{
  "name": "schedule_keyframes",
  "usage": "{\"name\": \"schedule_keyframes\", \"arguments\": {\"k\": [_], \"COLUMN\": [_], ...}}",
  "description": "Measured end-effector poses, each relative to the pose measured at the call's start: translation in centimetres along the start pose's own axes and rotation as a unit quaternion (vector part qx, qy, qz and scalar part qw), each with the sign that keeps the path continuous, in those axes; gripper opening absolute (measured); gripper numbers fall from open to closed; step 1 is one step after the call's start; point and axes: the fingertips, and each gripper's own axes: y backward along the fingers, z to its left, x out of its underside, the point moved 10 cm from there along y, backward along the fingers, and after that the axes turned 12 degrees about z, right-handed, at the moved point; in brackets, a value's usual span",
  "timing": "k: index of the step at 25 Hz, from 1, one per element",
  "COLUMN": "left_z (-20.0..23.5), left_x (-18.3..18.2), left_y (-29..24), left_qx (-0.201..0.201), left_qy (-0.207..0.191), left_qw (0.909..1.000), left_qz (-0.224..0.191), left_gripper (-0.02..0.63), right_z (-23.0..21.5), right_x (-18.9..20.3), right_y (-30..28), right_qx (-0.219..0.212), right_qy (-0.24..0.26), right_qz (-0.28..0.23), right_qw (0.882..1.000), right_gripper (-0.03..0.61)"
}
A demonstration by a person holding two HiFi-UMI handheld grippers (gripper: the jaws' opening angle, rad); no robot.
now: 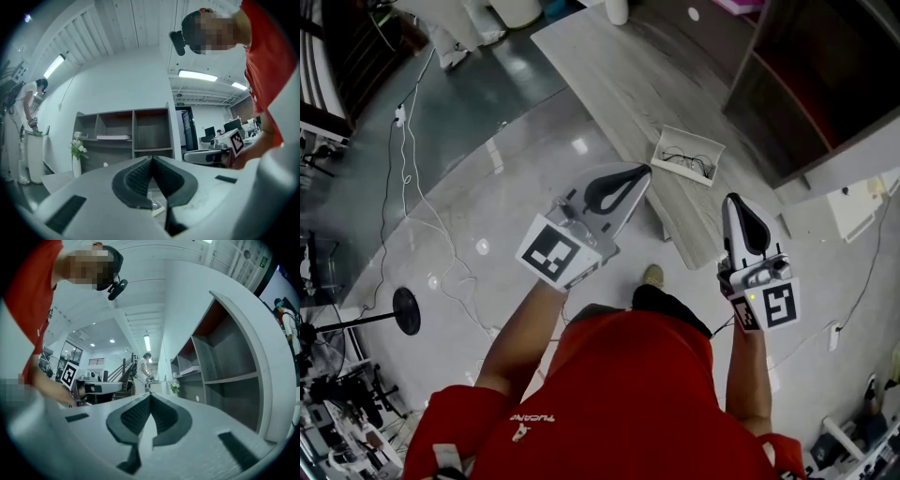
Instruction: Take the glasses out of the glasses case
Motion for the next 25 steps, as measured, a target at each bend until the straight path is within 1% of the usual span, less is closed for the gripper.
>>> {"name": "schedule_keyframes", "arguments": {"k": [2, 4, 9, 12, 15, 17, 19, 22, 25], "left_z": [0.7, 1.3, 3.2, 4.3, 5.2, 5.5, 5.8, 6.1, 6.4], "left_x": [0.5, 0.7, 1.0, 1.4, 2.3, 3.1, 3.8, 4.7, 6.0], "left_y": [-1.3, -2.6, -6.0, -7.8, -10.0, -11.5, -12.8, -14.5, -16.1], "left_qx": [0.013, 0.027, 0.061, 0.091, 0.119, 0.14, 0.163, 0.199, 0.227], "left_qy": [-0.004, -0.01, -0.034, -0.05, -0.078, -0.096, -0.107, -0.125, -0.143], "left_qw": [0.9995, 0.9986, 0.9956, 0.992, 0.9867, 0.981, 0.9732, 0.9584, 0.9422], "left_qz": [0.027, 0.044, 0.061, 0.072, 0.078, 0.095, 0.121, 0.162, 0.201], "left_gripper": [0.009, 0.009, 0.009, 0.009, 0.009, 0.009, 0.011, 0.011, 0.012], "right_z": [-0.8, -1.3, -2.8, -3.1, -3.2, -3.2, -3.1, -3.0, -2.9], "right_x": [-0.1, -0.1, 0.0, 0.0, -0.1, 0.0, 0.1, 0.2, 0.3], "right_y": [-0.8, -1.3, -2.8, -3.1, -3.1, -2.9, -3.0, -3.2, -3.3], "right_qx": [-0.001, 0.001, 0.015, 0.036, 0.063, 0.08, 0.094, 0.114, 0.131], "right_qy": [0.0, -0.002, -0.006, -0.007, -0.008, -0.011, -0.014, -0.017, -0.019], "right_qz": [0.004, 0.01, 0.02, 0.022, 0.022, 0.023, 0.024, 0.026, 0.029], "right_qw": [1.0, 1.0, 1.0, 0.999, 0.998, 0.996, 0.995, 0.993, 0.991], "right_gripper": [0.005, 0.005, 0.005, 0.005, 0.005, 0.005, 0.005, 0.005, 0.005]}}
